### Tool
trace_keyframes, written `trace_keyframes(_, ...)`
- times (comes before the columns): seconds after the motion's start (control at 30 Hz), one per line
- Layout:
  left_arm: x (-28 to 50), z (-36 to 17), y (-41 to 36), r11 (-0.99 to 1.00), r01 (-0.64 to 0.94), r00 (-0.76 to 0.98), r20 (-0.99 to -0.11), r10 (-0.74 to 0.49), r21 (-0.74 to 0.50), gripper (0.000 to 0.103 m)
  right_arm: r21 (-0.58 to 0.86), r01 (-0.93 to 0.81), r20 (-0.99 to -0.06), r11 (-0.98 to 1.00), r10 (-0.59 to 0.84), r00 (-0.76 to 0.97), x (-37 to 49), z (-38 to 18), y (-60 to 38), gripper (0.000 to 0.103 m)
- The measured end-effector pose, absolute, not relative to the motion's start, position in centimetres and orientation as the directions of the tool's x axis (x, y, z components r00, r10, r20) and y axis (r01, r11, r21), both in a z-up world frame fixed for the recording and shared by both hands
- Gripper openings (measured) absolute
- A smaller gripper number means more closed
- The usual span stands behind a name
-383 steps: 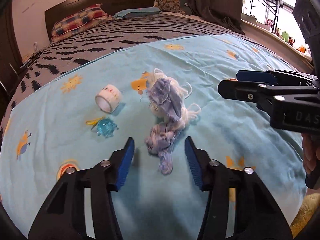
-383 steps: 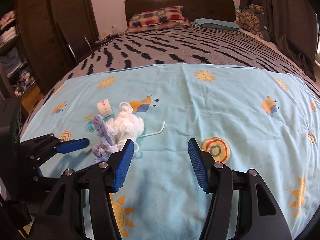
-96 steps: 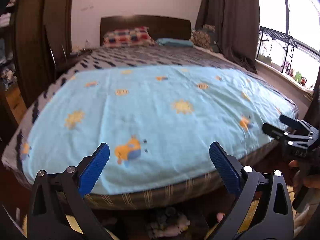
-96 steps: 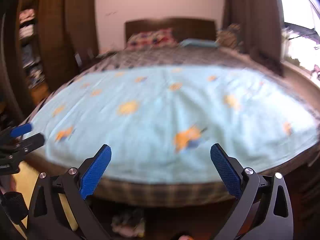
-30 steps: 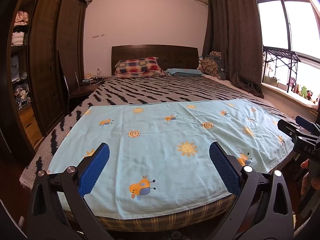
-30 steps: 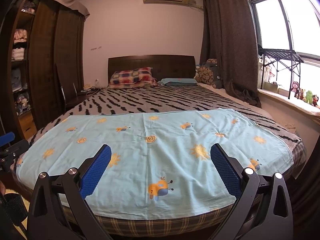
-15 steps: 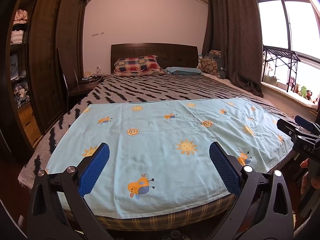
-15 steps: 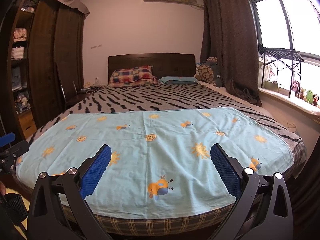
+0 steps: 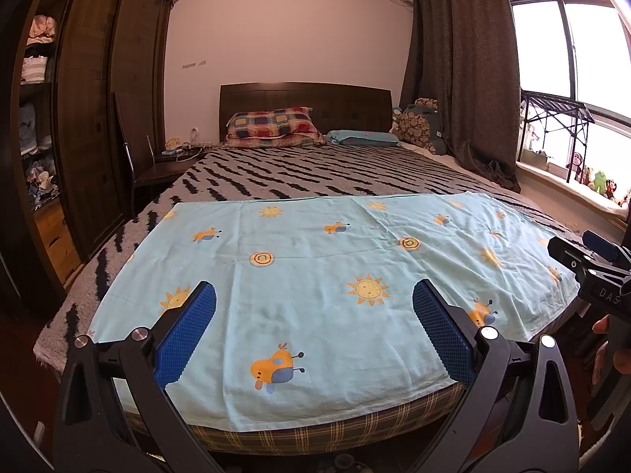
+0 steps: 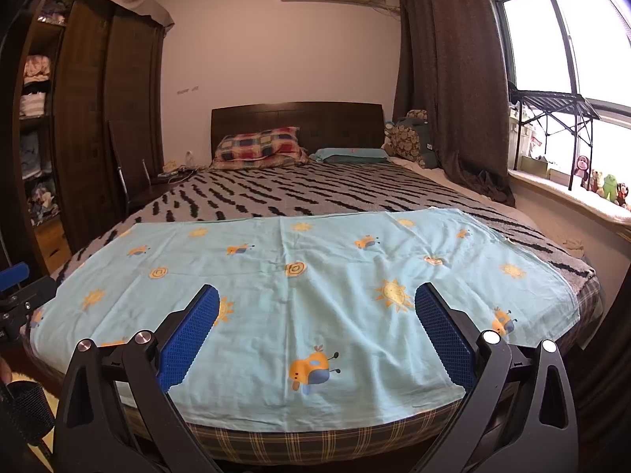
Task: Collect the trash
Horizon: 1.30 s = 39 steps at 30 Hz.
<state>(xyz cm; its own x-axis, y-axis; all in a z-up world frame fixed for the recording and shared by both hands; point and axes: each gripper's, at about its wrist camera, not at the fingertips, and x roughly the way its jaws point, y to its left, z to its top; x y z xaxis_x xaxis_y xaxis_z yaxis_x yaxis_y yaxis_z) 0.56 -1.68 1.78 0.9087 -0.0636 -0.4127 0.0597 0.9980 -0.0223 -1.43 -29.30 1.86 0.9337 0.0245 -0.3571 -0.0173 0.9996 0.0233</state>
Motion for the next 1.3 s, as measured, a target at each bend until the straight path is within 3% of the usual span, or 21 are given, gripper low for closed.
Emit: trace_keyframes(1.3,0.74,1.63,-1.01,1.0,0.006,0.903,-0.43,-0.013,-0.017,0.095,0.035,-0.01,-0.382,0.999,0.022,0.924,-1.14,1.63,-29.22,0.1)
